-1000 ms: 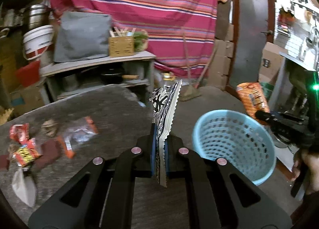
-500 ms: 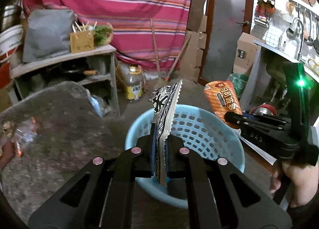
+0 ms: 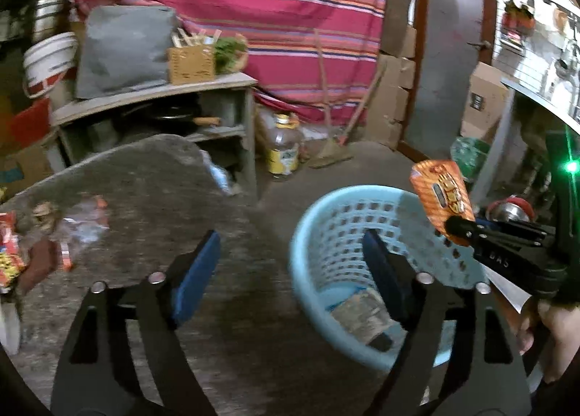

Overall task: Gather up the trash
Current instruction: 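Carry both wrappers over the light blue basket and open both tools to drop them, then grasp the white face mask with the left tool while the right tool grasps the clear plastic bag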

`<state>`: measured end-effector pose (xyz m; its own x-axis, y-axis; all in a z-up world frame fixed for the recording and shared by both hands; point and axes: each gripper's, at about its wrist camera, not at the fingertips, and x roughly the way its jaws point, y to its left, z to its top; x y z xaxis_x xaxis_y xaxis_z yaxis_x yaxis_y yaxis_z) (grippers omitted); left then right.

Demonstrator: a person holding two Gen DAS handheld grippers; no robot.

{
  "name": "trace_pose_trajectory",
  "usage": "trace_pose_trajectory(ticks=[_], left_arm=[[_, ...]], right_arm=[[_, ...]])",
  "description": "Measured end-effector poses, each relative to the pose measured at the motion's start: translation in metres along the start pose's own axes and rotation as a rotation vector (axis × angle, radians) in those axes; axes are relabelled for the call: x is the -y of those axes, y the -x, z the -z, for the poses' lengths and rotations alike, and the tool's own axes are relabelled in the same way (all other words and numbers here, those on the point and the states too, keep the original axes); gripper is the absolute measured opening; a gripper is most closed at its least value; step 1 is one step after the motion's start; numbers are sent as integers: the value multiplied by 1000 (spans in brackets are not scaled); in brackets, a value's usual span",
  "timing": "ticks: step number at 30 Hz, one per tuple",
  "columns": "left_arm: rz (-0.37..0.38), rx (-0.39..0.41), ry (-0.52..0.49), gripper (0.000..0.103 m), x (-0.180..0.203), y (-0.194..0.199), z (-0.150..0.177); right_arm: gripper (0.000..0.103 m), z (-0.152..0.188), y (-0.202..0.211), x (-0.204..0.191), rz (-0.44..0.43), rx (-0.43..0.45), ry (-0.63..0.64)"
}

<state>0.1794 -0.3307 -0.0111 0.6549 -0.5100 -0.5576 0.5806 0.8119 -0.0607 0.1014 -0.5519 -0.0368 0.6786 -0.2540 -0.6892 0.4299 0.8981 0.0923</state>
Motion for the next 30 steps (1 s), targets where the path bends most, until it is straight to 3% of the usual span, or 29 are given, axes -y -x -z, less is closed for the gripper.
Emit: trace_pose_trajectory(ticks=[2,3,4,6,11,13,21,30], left_arm=[[-31,10,8,86,-14,9,2],[-43,11,11,87,-21,12,3],[-63,12,14,88,-28,17,4],[-93,18,19,92,-41,25,5],[-172,38,48,97,-82,52,13],[-189,37,67,97,-101,61,16],[-328,56,69,97,-173,89,33],[-367,11,92,97,-225,101,54]], right_arm=[[15,1,-6,-6,1,-19,2],[24,3,-11,-9,4,-38,7],[43,4,-14,-13,8,-49,10],[62,7,-18,-20,22,-53,13],[72,7,-18,-36,42,-51,18],[82,3,-7,-46,45,-9,26],[93,3,12,-112,12,69,123],[95,10,-2,-176,-11,36,211]])
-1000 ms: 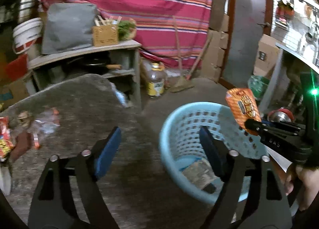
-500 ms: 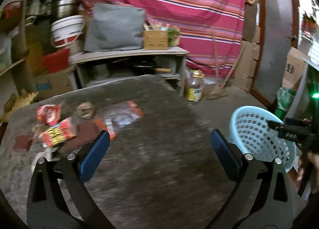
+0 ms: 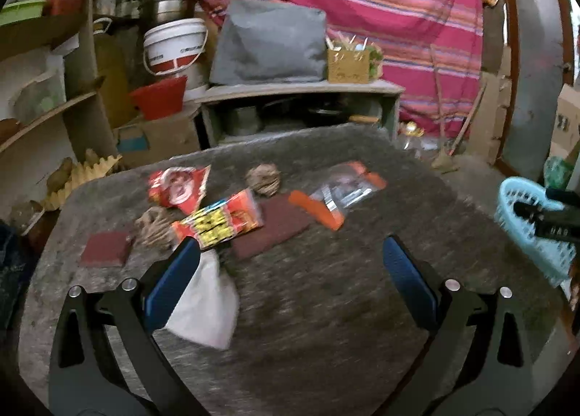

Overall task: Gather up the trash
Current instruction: 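Grasp the white face mask with the left tool while the right tool grasps the clear plastic bag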

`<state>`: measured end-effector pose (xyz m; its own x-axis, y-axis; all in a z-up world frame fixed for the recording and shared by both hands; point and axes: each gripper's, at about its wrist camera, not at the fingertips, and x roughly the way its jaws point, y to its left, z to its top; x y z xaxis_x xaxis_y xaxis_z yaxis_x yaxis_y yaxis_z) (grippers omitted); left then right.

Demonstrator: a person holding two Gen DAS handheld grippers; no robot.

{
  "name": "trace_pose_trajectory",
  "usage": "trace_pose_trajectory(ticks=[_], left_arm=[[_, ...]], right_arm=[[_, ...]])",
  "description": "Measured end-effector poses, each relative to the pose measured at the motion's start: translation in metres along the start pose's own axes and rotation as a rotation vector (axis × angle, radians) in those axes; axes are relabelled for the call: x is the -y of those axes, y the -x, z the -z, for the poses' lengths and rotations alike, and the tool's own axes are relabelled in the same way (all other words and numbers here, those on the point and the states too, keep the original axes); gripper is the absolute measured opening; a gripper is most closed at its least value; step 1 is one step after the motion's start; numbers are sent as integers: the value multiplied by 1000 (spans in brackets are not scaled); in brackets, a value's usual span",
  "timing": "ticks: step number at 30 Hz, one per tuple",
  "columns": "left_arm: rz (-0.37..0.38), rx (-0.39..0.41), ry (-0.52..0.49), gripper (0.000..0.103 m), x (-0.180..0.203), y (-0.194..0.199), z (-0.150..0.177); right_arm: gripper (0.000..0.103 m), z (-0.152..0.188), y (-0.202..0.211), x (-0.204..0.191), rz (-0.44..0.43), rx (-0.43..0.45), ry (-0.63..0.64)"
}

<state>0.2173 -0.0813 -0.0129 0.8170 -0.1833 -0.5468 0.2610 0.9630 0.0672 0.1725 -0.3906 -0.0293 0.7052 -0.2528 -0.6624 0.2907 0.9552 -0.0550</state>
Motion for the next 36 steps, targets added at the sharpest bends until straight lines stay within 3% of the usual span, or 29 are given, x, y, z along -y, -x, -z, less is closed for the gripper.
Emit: trace_pose_trajectory(ticks=[6,15,17,19,21,22,24,27,31,36], left_arm=[[-73,-81,22,97,-36,-20,19],[-98,-207,37,95,-70,-53,34],[-65,-221,51,80,-75,-57,35],[-43,-227,57,50,-78,-61,34],[-38,-242,62,39,-80,-66,35],[-36,-248,71,28,-82,-68,35],[-23,-242,80,15,-85,-65,34],[3,-204,99,8,-89,-50,26],[-23,-130,93,8,-95,-32,11],[-65,-100,129,8,-120,-30,-2]], right_arm=[[99,-8,-7,-33,-78,-3,-47],[99,-24,-23,-89,-71,-2,-29],[98,-29,-26,-98,-106,9,-22],[99,-33,-26,-108,-136,40,-19],[99,-38,-23,-121,-138,90,-11],[99,-40,-22,-128,-131,106,-4],[99,-44,-31,-143,-143,38,36],[99,-47,-45,-159,-155,-13,54],[99,-48,-56,-175,-150,-20,74],[99,-53,-63,-189,-140,-22,114]])
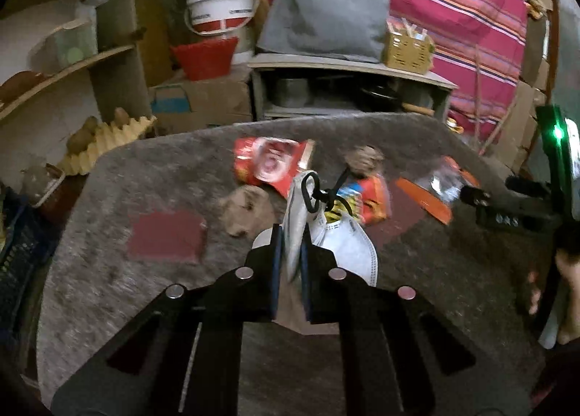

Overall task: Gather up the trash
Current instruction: 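Grasp the white face mask with the left tool while the right tool grasps the clear plastic bag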

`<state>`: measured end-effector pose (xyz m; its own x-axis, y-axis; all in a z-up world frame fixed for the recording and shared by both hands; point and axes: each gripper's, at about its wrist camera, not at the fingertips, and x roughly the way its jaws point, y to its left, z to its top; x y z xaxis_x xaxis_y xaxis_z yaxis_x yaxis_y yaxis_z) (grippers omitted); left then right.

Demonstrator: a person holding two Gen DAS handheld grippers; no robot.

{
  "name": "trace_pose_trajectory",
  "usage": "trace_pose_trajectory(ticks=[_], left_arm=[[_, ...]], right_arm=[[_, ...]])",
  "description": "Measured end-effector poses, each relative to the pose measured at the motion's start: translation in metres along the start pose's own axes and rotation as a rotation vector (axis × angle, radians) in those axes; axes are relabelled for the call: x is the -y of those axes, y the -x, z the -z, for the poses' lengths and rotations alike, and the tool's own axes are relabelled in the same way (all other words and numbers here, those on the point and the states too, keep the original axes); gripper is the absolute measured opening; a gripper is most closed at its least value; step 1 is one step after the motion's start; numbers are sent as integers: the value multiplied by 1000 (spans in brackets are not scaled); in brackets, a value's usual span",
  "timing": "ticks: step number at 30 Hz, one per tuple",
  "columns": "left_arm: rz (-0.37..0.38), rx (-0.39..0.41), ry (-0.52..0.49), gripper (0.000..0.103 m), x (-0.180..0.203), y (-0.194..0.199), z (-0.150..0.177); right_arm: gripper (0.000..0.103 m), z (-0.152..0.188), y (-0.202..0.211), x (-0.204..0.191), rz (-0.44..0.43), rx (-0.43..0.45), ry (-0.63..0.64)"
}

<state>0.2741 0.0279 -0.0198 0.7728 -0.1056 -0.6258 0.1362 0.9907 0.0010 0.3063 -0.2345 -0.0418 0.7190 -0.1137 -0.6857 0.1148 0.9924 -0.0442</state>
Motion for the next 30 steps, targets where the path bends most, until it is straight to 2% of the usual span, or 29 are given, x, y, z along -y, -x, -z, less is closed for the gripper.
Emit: trace_pose_trajectory(ticks=[5,9,23,26,27,29,30], left_arm=[[-58,5,61,8,-32,-8,-9],[-95,2,86,8,-49,-16,-11],[-113,-11,110,8,-66,-41,-24],[-109,-8,120,8,-65,-44,-27],[-112,-6,117,8,-64,-44,-27],[-119,-2,106,8,-62,-44,-27],[-119,-2,103,8,-61,-43,-26]], right_arm=[[99,-7,-10,-5,-1,-13,23],[99,-12,-18,-4,-61,-32,-15],[99,-16,-47,-16,-72,-75,30],[96,-13,-50,-19,-84,-88,49],[89,-12,-51,-21,-104,-95,55],[87,-11,-50,-22,-108,-86,62],[79,-10,-49,-23,-119,-81,66]])
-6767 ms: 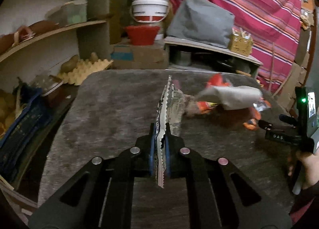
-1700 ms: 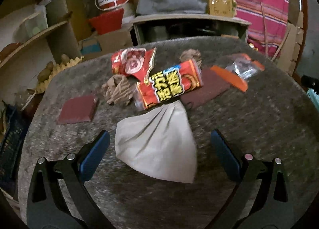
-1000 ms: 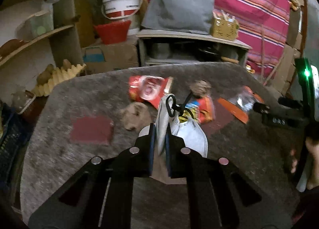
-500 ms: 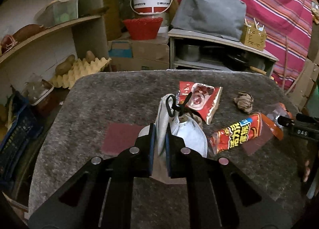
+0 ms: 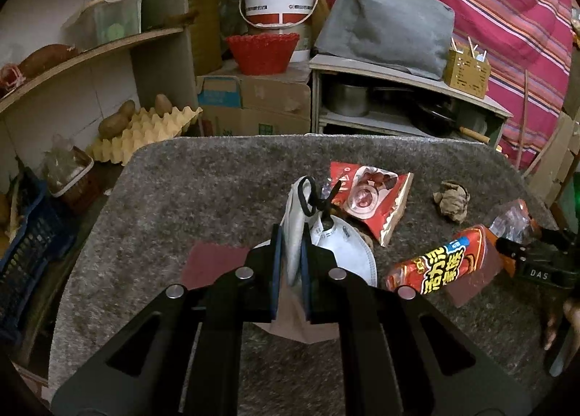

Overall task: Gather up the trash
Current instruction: 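Grasp the white face mask with the left tool while the right tool grasps the clear plastic bag, then carry the mask and clear bag over the light blue basket and open both tools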

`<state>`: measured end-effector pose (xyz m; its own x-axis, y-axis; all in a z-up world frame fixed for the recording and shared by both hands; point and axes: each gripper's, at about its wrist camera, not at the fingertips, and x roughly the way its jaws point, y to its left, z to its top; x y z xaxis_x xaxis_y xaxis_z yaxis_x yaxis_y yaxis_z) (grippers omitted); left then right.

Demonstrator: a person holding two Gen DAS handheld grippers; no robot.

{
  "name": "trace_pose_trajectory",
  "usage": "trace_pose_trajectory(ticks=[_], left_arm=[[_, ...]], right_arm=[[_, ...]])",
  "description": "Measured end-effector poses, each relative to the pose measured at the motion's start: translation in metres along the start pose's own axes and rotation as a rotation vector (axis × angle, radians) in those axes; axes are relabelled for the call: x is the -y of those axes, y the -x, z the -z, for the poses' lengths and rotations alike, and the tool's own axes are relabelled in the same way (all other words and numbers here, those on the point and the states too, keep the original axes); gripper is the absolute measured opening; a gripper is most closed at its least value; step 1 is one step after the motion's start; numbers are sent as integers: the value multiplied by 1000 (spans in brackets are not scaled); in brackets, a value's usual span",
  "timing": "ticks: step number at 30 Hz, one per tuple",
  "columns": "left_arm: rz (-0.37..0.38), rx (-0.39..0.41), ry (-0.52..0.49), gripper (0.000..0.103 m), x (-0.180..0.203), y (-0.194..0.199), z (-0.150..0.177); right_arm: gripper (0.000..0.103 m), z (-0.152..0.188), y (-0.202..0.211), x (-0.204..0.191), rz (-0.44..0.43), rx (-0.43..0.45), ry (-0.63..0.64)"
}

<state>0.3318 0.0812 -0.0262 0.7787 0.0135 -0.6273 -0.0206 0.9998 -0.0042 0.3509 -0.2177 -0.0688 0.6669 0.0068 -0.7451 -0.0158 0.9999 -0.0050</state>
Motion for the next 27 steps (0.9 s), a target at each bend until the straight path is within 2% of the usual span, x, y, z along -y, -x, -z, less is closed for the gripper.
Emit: trace_pose_trajectory(ticks=[1,7,12,18,22,27], left_arm=[[-3,0,-2,8,1,1,1],[-4,4,6,8,2,10,4],[12,18,-4,8,14,26,9],[55,41,-34,8,41,48,13],[116,69,-66,8,74,72,14],[196,99,-152,8,136,101,18]], right_arm=[[71,1,1,-1,-15,1,4],[54,8,21,3,-26,39,14],[54,15,61,26,-15,98,-16],[54,31,100,62,22,122,-46],[54,45,125,93,65,139,-62],[54,63,164,143,103,171,-121]])
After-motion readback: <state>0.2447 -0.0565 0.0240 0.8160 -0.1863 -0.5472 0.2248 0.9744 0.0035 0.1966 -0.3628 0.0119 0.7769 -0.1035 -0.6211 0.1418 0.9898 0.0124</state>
